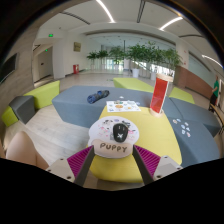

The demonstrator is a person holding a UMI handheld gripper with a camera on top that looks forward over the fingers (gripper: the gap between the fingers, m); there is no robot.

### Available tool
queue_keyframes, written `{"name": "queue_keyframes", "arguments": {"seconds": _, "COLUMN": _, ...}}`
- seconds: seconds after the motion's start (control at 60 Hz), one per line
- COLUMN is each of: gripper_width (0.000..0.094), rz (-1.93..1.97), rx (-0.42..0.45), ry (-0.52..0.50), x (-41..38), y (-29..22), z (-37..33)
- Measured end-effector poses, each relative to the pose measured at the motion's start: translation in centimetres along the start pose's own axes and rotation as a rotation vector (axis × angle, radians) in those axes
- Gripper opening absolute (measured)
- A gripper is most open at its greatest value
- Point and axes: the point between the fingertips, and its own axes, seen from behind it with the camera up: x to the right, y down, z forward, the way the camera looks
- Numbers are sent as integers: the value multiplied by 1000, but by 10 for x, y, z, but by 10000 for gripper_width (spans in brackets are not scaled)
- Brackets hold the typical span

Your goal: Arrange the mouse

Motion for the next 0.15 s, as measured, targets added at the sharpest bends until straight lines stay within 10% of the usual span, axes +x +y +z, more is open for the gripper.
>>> {"name": "queue_keyframes", "arguments": {"seconds": 0.15, "gripper_width": 827, "rz": 74, "rx": -46, "ry": -35, "x": 12, "y": 32, "z": 5}}
